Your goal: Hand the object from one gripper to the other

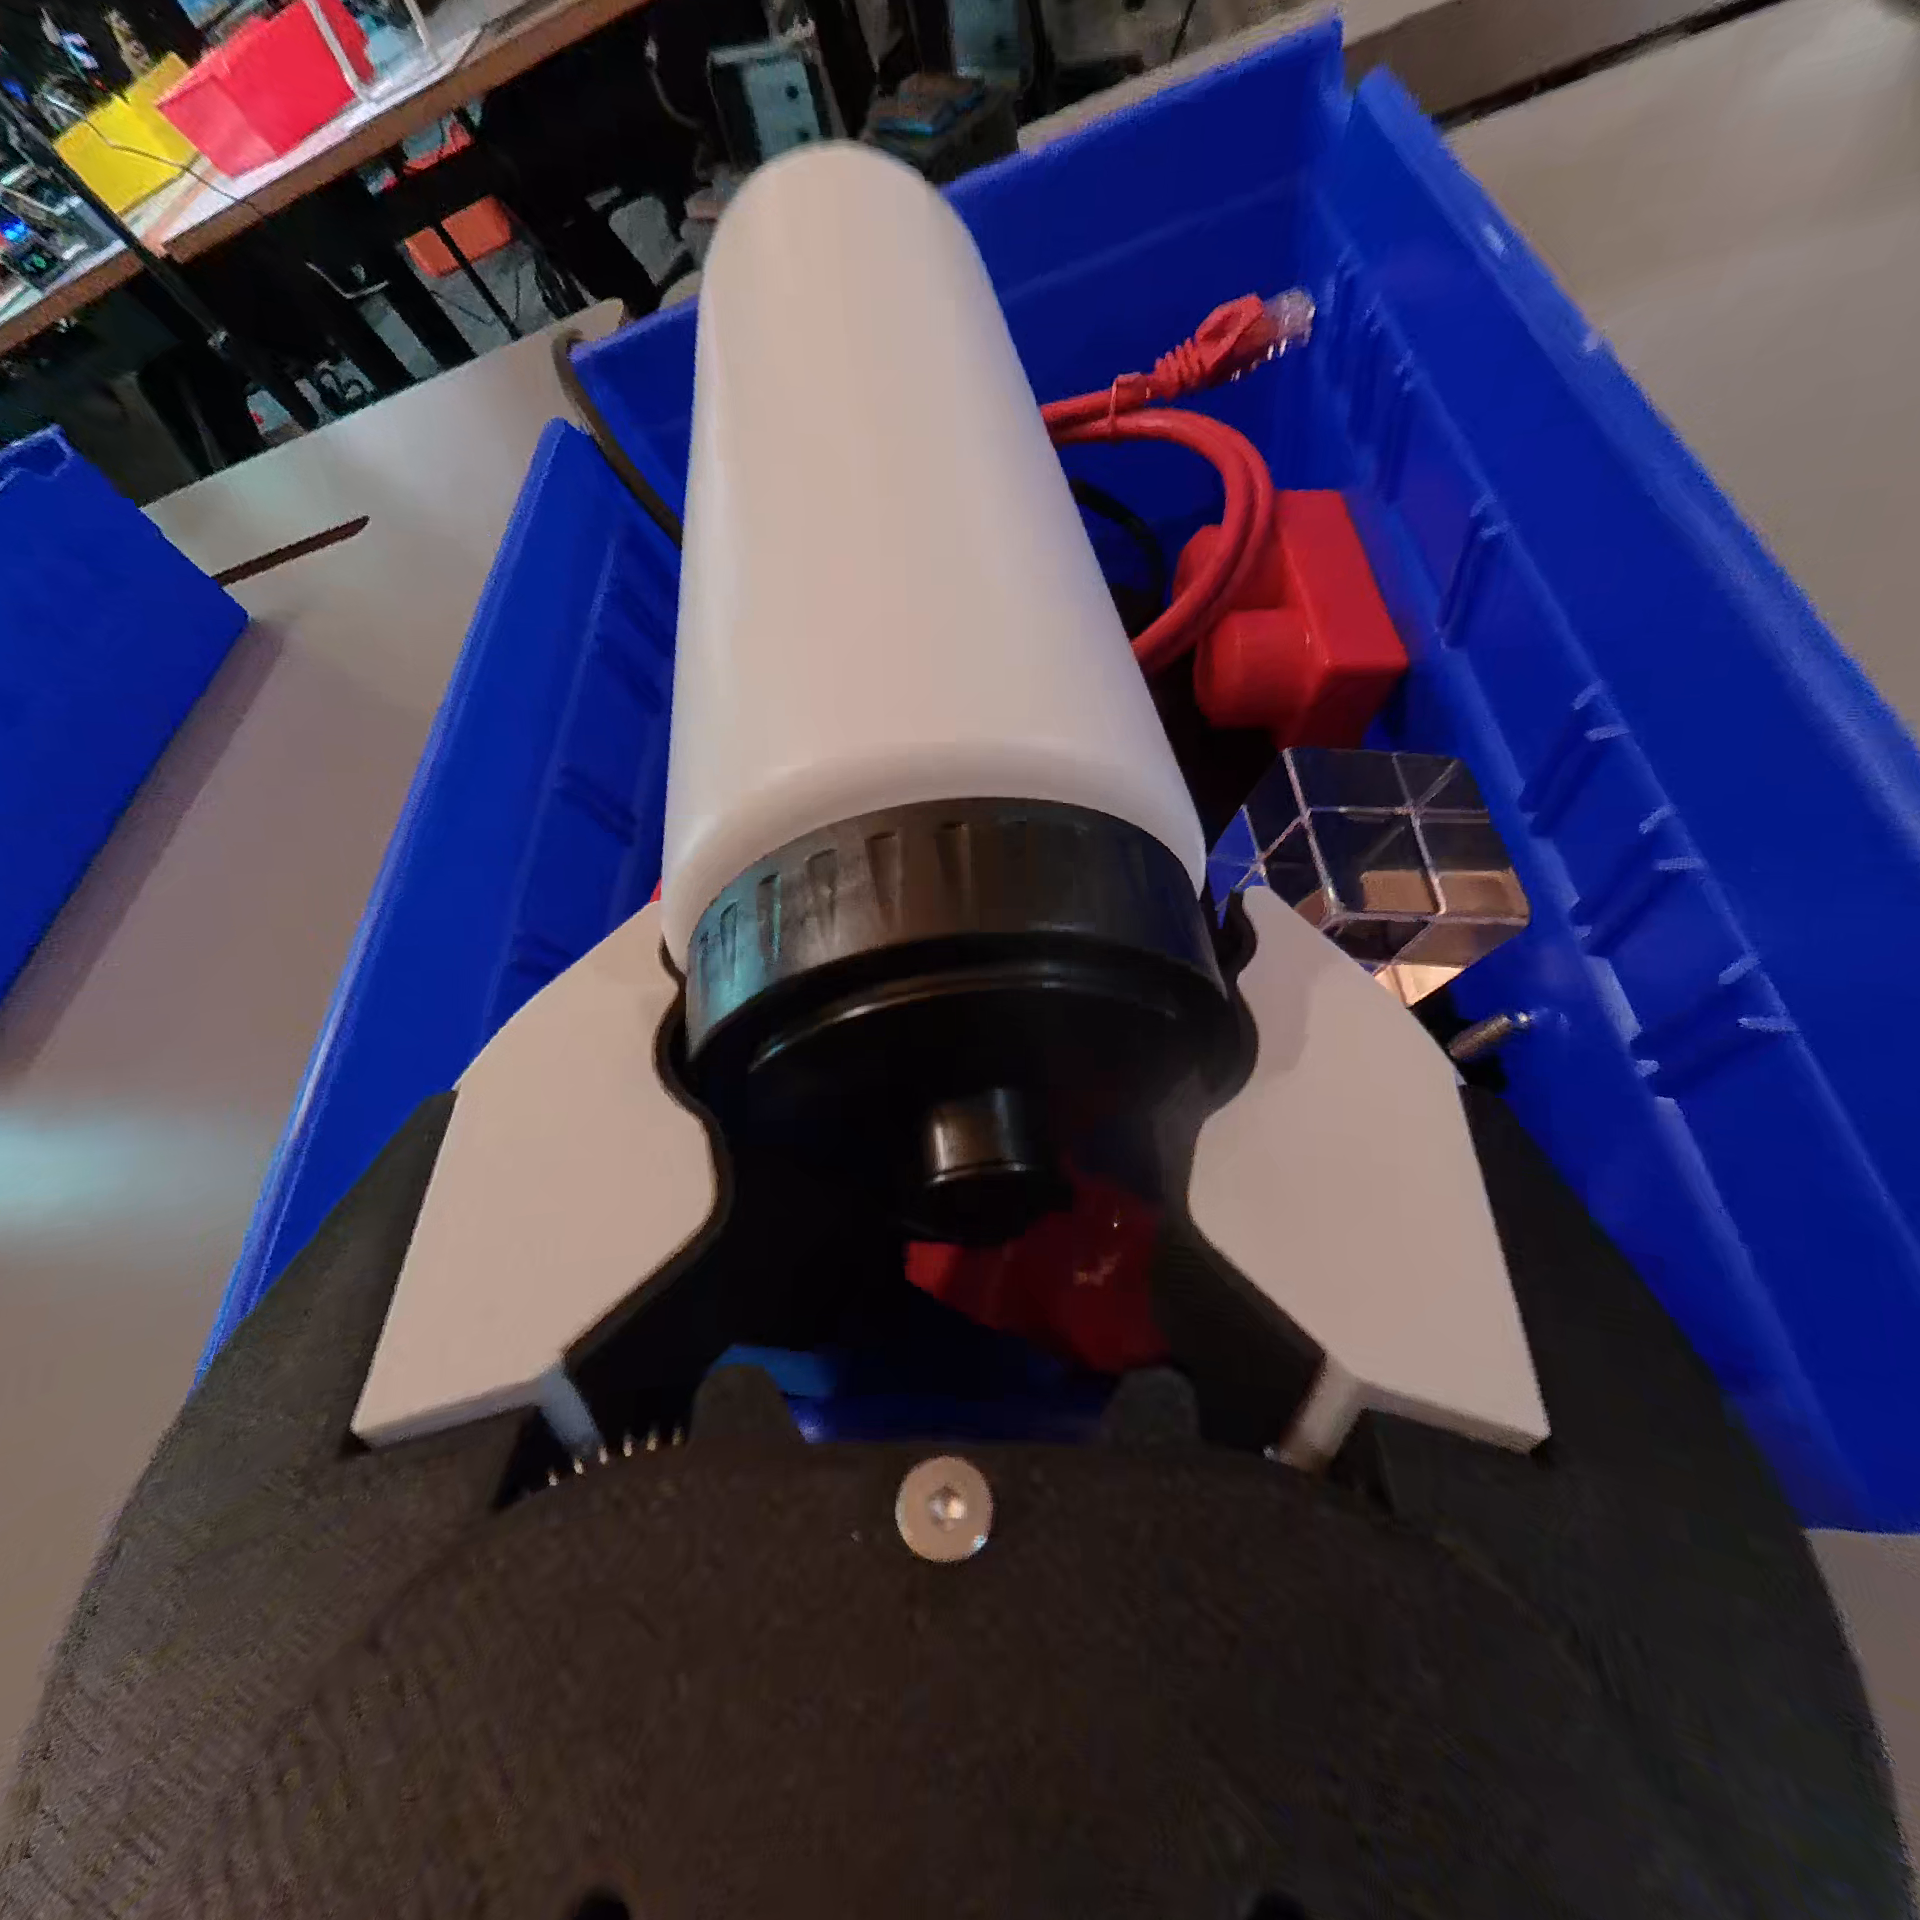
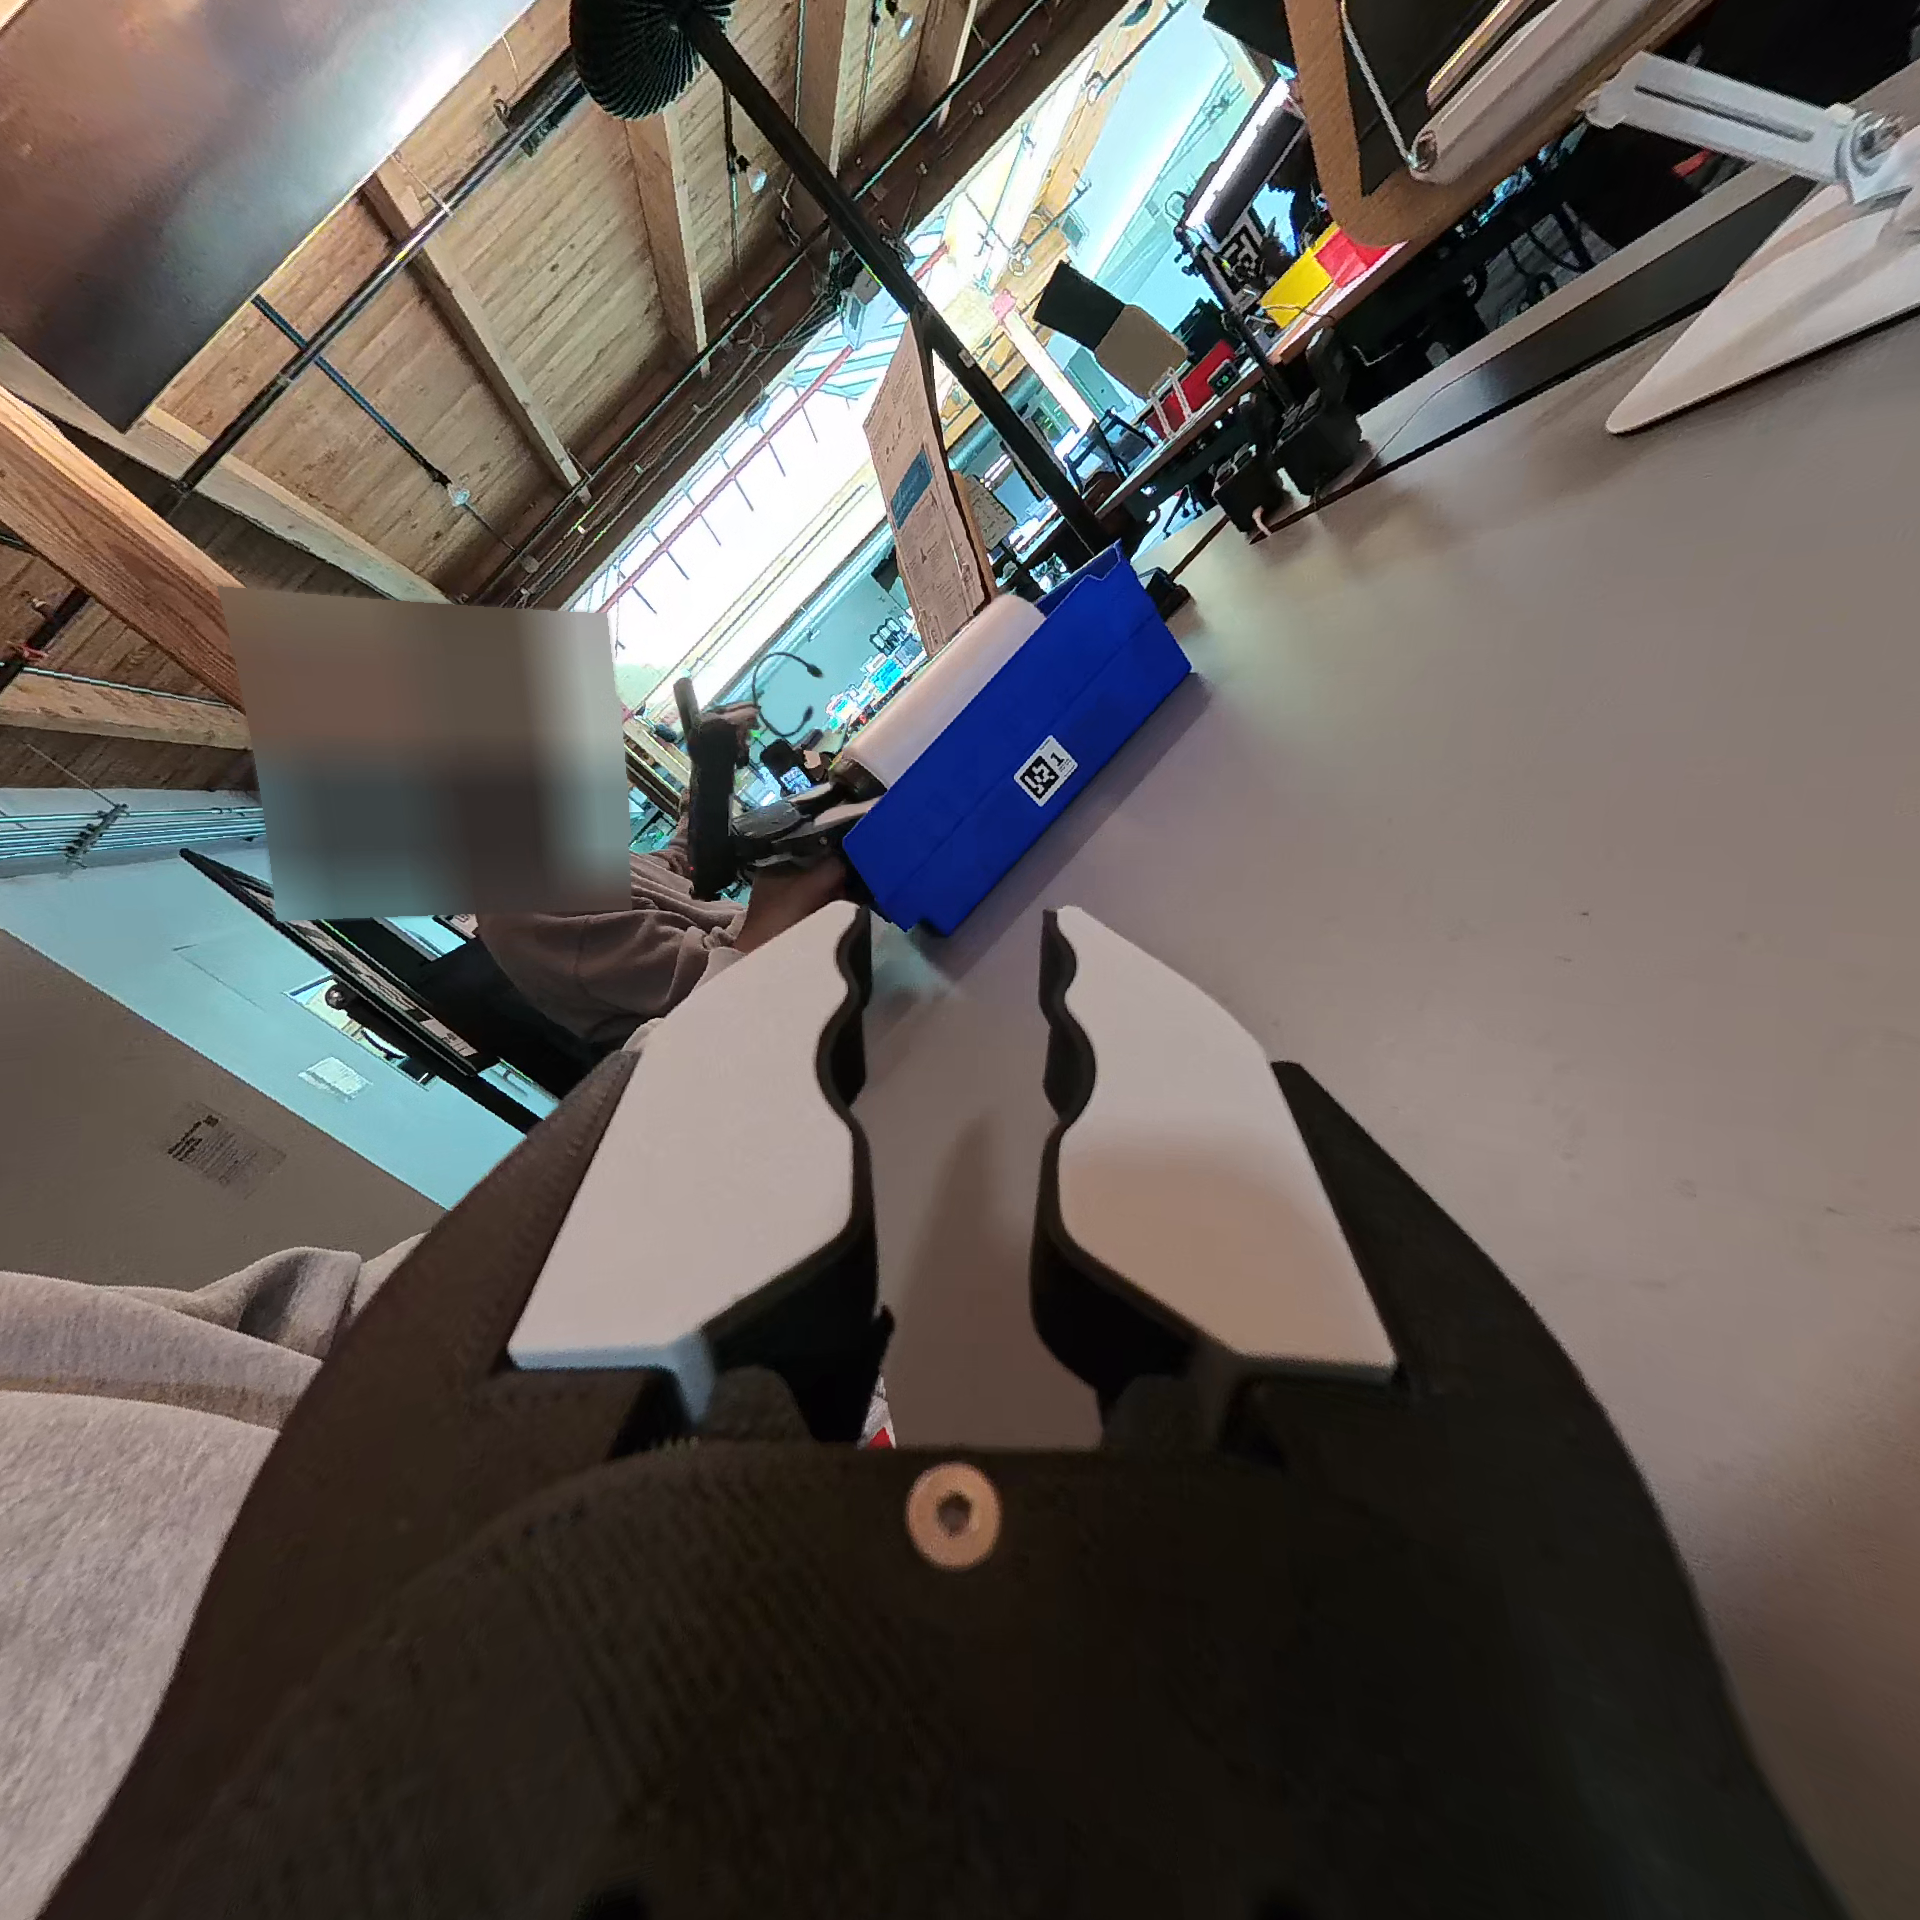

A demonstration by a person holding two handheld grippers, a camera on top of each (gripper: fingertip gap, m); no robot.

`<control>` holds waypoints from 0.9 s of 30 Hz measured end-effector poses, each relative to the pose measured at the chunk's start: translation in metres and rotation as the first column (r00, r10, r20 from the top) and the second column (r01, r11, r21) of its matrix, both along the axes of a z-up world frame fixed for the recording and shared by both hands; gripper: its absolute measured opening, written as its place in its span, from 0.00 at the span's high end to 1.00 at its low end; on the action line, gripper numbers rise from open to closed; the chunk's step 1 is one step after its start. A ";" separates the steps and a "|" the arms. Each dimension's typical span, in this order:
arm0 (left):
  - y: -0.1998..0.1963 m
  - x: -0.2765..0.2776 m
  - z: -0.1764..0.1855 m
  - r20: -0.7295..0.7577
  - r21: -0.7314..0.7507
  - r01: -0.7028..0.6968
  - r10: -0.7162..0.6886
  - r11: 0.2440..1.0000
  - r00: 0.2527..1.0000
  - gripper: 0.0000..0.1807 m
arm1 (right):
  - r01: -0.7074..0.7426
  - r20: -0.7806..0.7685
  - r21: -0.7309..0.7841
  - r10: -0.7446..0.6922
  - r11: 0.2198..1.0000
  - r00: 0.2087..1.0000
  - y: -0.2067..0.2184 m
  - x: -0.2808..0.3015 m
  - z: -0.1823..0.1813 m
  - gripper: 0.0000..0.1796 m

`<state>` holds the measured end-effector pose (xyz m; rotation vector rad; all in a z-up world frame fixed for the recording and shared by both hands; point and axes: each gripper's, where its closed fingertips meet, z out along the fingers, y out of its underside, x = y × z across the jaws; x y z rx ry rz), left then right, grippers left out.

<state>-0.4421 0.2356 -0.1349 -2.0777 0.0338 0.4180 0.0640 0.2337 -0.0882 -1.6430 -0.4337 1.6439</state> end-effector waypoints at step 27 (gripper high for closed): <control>-0.012 -0.009 0.031 0.035 0.242 -0.018 0.010 0.970 0.999 0.48 | -0.004 0.003 -0.028 0.004 1.000 1.000 0.001 -0.001 -0.004 0.83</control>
